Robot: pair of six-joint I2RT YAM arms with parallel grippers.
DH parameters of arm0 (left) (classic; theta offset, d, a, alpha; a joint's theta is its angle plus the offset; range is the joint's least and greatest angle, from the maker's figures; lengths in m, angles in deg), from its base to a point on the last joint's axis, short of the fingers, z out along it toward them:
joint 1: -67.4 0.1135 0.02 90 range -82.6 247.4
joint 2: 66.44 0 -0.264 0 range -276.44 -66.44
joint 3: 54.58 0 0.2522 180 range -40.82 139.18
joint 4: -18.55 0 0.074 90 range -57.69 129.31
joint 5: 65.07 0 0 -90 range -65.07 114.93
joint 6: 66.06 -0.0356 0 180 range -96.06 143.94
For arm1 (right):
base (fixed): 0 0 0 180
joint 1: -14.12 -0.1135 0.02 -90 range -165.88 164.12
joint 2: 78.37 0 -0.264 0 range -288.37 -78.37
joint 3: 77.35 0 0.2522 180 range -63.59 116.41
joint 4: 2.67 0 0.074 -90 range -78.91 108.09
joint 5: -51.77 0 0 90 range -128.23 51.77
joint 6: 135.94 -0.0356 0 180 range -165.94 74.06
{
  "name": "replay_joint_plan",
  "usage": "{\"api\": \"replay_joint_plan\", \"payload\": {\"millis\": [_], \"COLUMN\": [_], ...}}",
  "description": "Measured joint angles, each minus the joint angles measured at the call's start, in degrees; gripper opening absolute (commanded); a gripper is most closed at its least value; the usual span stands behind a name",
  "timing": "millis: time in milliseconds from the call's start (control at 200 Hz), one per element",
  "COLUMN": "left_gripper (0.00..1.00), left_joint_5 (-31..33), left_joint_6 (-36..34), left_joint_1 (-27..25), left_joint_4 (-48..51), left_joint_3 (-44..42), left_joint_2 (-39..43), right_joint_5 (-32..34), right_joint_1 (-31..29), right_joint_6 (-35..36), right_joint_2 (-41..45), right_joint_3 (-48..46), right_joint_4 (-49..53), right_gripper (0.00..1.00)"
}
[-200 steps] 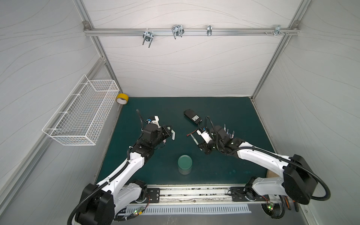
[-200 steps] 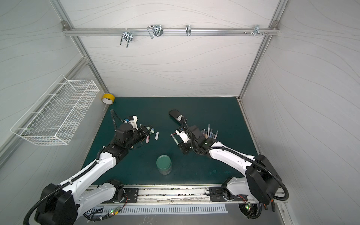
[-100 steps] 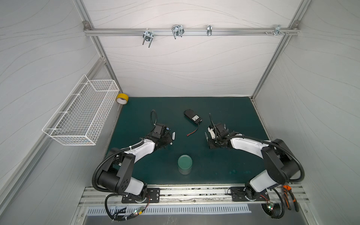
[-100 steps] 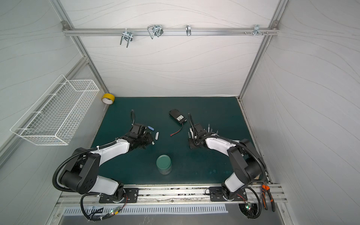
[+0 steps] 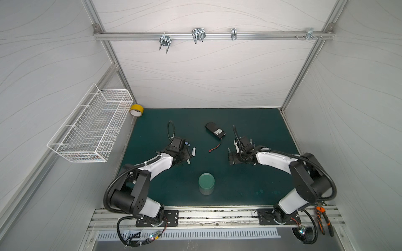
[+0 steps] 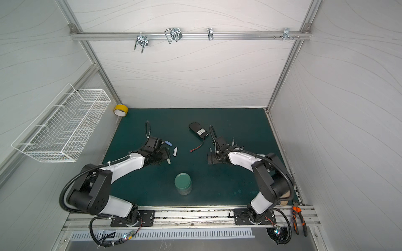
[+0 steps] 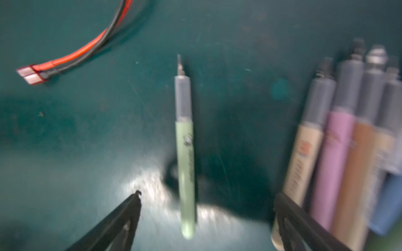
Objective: Open the pen caps
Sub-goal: 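Carry the green cap with left gripper to the caps while right carries pen to pens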
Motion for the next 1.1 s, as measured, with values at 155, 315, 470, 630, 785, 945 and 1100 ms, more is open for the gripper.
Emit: {"api": "replay_joint_plan", "payload": {"millis": [155, 315, 470, 630, 785, 945, 1100], "left_gripper": [0.99, 0.99, 0.99, 0.99, 0.99, 0.99, 0.98], "left_joint_5": [12.92, 27.74, 39.50, 45.07, 45.51, 45.72, 43.54], "left_joint_6": [-3.91, -8.04, -15.98, -23.54, -30.75, -36.17, -40.17], "left_joint_1": [-1.51, -2.64, -3.85, -3.87, -2.75, 0.22, 2.27], "left_joint_4": [1.14, -1.09, -9.73, -17.33, -30.47, -44.04, -54.58], "left_joint_3": [-0.17, -3.54, -10.71, -14.23, -15.54, -18.64, -19.93], "left_joint_2": [14.56, 23.17, 22.58, 15.96, 10.78, 0.44, -4.09], "right_joint_5": [2.40, 5.88, 5.86, 4.07, 1.33, -2.89, -7.15], "right_joint_1": [6.12, 15.54, 22.14, 25.97, 27.78, 29.11, 30.14], "right_joint_6": [2.62, 9.79, 18.73, 22.84, 24.52, 25.55, 26.16], "right_joint_2": [17.03, 29.55, 34.64, 30.03, 22.49, 15.41, 14.21], "right_joint_3": [-3.85, -11.93, -27.04, -33.07, -34.23, -34.12, -31.93], "right_joint_4": [-2.62, -13.77, -29.09, -38.62, -50.90, -58.66, -58.71], "right_gripper": [0.99, 0.99, 0.99, 0.99, 0.99, 0.98, 0.97]}}
